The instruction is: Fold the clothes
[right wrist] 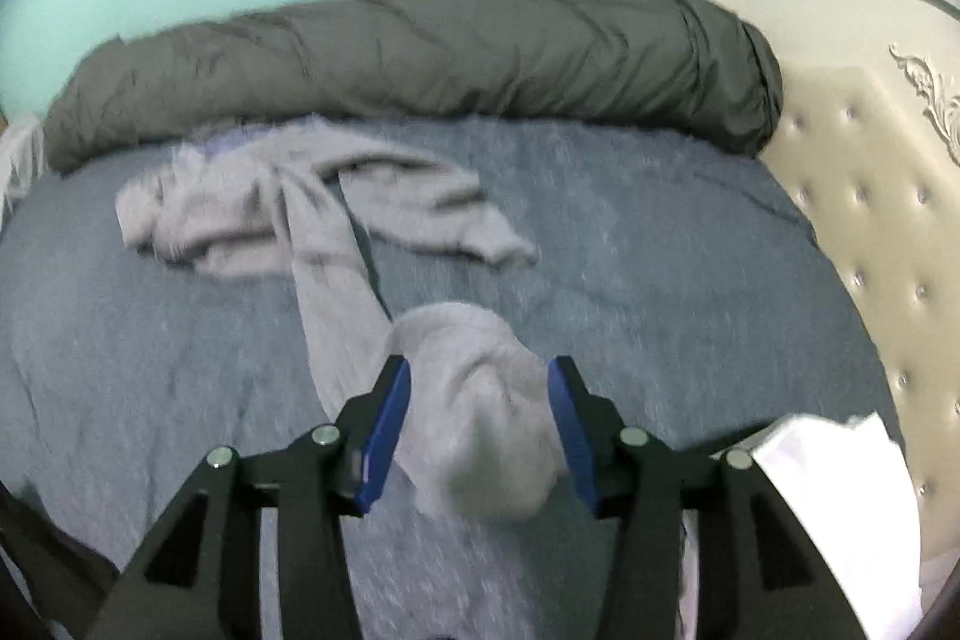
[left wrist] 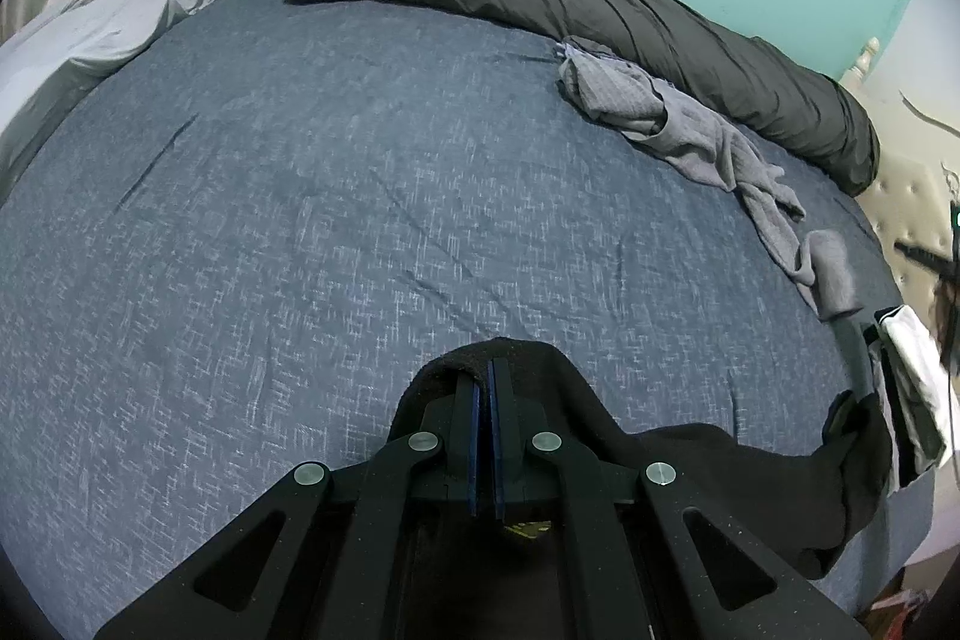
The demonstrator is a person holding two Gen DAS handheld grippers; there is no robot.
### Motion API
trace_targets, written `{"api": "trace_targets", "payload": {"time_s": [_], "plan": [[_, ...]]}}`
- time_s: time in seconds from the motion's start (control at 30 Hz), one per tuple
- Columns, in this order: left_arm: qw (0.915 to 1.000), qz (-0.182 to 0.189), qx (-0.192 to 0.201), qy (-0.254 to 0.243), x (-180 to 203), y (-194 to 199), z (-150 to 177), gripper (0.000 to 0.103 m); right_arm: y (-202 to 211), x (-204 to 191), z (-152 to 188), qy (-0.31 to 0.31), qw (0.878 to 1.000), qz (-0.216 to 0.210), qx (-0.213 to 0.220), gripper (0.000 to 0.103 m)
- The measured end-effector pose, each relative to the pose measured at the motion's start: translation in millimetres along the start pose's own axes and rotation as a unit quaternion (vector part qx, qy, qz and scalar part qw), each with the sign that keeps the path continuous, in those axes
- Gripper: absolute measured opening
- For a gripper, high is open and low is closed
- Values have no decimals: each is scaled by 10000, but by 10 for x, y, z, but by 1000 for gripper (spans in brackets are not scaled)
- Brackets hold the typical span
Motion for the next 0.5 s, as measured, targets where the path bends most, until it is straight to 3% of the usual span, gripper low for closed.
{"api": "trace_targets", "payload": {"time_s": [0.13,0.3,0.5], "plan": [[10000,18,-67,-5,27,-31,26,3,-153,163,556,-269,9963,-303,-762,49],[10000,5,-98,8,40,-31,40,3,-77,203,1299,-249,9821,-814,-1679,61],[10000,-5,-33,93,49,59,49,3,-24,255,1966,45,9693,-933,-2276,61]]}}
Point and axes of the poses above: each gripper's, at about its wrist camera, not at the fingertips, and y roughly against the way its jaws point, x to its right, z to its underside, the point moved 8 cm from there along -y, roughly the way its jaws point, and after that the axes turned 12 degrees about -y, right-handed, at the moved point
